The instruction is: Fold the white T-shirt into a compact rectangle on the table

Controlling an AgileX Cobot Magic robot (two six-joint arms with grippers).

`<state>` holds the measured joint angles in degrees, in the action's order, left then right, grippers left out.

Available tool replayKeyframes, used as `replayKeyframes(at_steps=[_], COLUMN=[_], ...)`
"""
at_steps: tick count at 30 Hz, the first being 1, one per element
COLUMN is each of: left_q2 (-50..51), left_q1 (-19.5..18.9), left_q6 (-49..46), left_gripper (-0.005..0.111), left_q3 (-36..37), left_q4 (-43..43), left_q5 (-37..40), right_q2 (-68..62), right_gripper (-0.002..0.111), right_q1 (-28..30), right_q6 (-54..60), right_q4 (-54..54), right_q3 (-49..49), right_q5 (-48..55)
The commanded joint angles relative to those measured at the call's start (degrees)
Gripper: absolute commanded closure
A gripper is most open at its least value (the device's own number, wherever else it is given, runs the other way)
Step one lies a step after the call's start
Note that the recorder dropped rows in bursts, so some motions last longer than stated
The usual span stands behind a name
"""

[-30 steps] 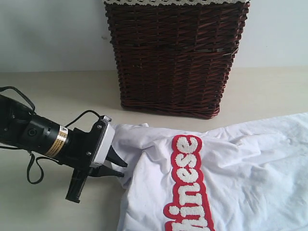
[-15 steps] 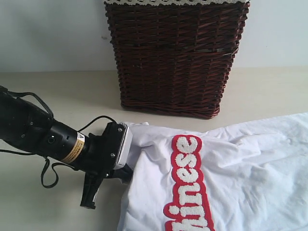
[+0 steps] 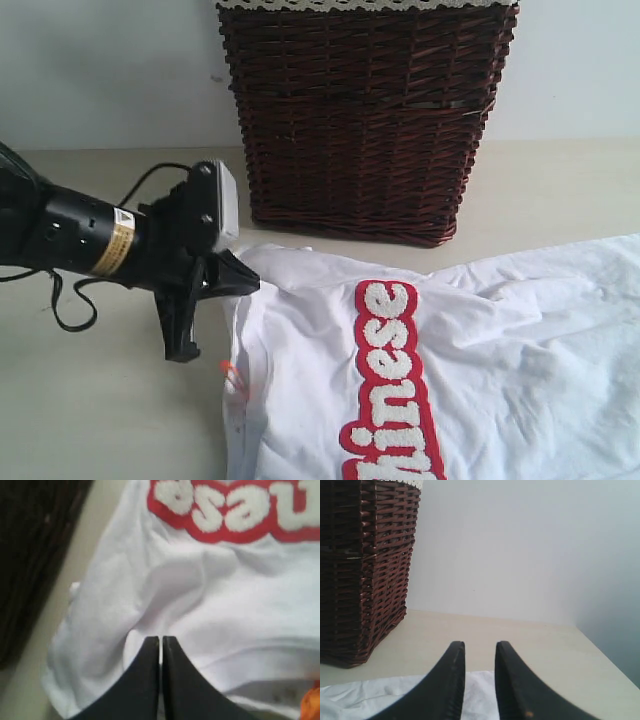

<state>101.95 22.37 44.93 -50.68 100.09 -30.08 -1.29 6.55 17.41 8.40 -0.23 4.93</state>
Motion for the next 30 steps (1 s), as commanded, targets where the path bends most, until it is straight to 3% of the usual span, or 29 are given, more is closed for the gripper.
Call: replayKeyframes(at_steps=[1,8,14,19,25,27,30], left_q2=[-4.5,-6.1,-6.0,-5.9,-5.9,-6.2,-6.0], left_q1=[-4.0,-7.4,-7.6,-7.6,-7.6,-7.6,-7.5], left_q6=[9.2,17.0,17.1,18.8,33.8,34.1,25.7], left_gripper=[0.107,0.107,0.105,0.081,0.046,0.04,0.04], left_q3=[0.1,3.5,9.4,10.0,10.0,9.8,7.6], left_q4=[-0.1,-0.1,-0.1,-0.1,-0.1,-0.3,-7.2], left_q5=[-11.5,-14.6,-3.6,3.8,-3.5,-7.3,-9.1], right_q2=[0.0,0.0,0.0,0.0,0.0,0.0,0.0], right_gripper=[0.085,0.085,0.085,0.085,0.085,0.085,0.085], right_q1=[-0.2,-0.2,-0.2,-0.2,-0.2,-0.2,-0.2], right_q6=[0.3,0.3,0.3,0.3,0.3,0.3,0.3], right_q4=[0.2,0.2,0.2,0.2,0.2,0.2,0.2], right_q3=[0.2,0.2,0.2,0.2,0.2,0.2,0.2], right_q5=[-0.3,-0.3,-0.3,-0.3,-0.3,-0.3,-0.3])
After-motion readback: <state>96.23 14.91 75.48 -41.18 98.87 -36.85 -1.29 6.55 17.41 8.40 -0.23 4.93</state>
